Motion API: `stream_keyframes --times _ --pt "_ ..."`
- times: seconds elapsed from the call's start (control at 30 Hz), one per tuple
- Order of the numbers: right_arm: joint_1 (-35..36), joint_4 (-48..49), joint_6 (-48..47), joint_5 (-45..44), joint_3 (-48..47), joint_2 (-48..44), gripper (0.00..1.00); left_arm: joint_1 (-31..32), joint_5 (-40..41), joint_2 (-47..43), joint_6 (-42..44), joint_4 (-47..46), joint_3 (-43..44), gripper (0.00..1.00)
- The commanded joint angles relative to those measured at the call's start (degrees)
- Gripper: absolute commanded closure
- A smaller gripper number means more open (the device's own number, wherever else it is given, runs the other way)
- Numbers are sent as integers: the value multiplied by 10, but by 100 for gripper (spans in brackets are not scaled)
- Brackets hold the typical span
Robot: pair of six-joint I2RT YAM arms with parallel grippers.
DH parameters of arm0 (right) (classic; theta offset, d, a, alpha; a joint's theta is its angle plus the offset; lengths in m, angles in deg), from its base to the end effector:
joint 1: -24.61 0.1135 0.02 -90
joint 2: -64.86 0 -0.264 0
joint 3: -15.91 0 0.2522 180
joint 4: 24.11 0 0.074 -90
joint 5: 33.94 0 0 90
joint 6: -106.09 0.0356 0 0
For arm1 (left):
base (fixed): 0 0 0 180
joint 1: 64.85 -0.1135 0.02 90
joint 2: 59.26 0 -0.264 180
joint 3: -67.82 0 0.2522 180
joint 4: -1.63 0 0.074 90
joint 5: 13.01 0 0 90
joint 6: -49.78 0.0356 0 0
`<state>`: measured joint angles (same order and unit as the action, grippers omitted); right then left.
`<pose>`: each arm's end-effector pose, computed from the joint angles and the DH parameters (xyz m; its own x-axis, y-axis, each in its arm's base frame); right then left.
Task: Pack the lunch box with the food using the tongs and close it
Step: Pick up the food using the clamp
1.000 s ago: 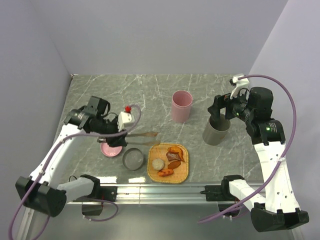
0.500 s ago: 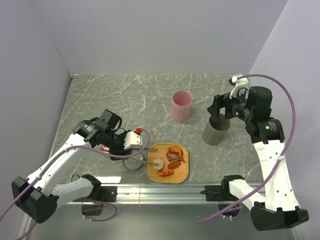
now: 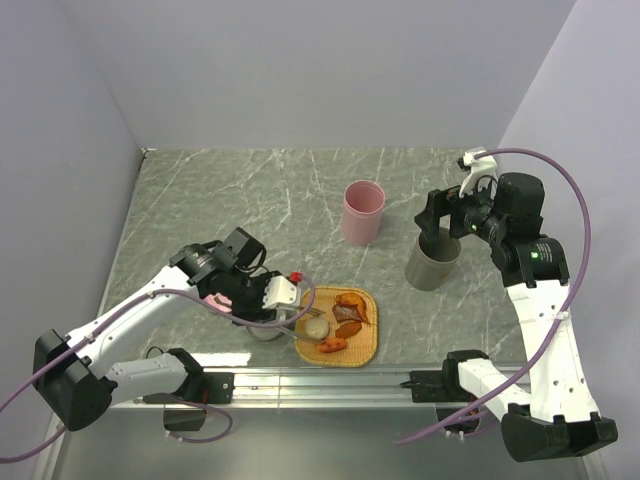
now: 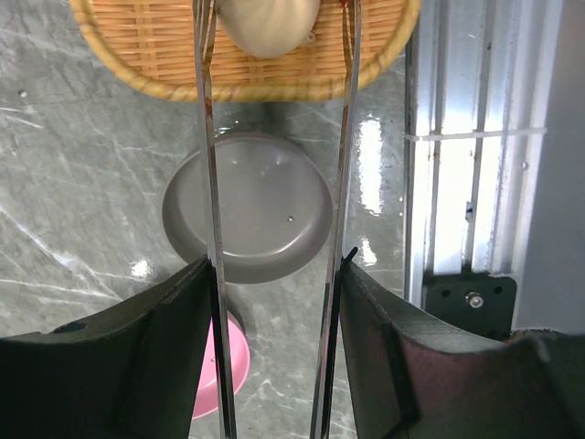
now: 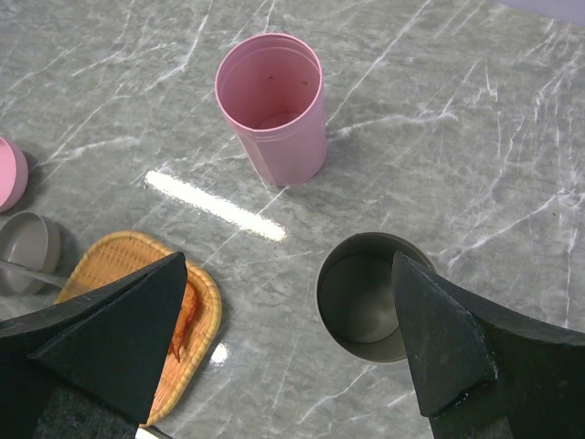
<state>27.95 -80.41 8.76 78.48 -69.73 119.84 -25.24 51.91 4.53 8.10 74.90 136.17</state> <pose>0.1807 0.0241 0.4120 -0.3778 -0.1402 -0.9152 -0.4490 0.8922 0.0487 0.1394 -0.1349 0.2714 0.0425 0.8429 -0.5364 0.9990 -0.0449 0.0085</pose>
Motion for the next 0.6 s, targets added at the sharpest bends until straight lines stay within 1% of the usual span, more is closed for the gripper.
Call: stream_keyframes --times 0.0,0.17,0.3,0.37,0.4,0.5,0.57 --pt "-3 9 -5 4 2 -4 0 5 6 8 -7 -32 -2 40" --pt "-3 8 -7 3 6 -9 0 6 8 14 -9 -43 -7 43" --pt "-3 8 -5 4 8 -9 0 6 31 19 -7 -49 -15 45" --pt "-4 9 -5 5 7 -9 0 6 35 19 -6 -49 -18 48" --pt "-3 9 -5 4 5 -9 0 6 36 19 -7 -48 -18 50" --pt "-3 8 -5 4 4 -10 0 6 40 13 -10 -48 -11 65" --pt "-3 8 -5 5 5 -10 0 5 34 4 -12 -43 2 69"
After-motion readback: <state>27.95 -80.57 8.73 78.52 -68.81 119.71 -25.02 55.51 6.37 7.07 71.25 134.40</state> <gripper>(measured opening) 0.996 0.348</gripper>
